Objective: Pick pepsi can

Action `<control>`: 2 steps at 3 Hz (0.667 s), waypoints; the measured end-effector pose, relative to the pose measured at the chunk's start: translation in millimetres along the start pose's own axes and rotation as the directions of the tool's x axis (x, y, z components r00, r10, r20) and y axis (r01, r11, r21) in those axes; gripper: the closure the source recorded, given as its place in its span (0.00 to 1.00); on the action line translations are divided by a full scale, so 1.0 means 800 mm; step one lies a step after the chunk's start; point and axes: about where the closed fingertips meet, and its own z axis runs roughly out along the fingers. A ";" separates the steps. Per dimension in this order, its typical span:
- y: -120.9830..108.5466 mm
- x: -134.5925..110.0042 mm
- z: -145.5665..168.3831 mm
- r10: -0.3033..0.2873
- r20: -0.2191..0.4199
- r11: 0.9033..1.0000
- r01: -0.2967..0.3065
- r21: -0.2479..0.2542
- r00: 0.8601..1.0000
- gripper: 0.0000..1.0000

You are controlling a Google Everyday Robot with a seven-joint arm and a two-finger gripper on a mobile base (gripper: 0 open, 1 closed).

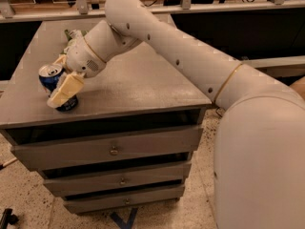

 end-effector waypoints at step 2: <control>-0.005 -0.022 0.001 -0.039 -0.014 0.999 0.039 0.003 0.999 1.00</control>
Offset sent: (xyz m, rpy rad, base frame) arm 0.0020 0.0070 0.0162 0.0077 -0.0400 0.0261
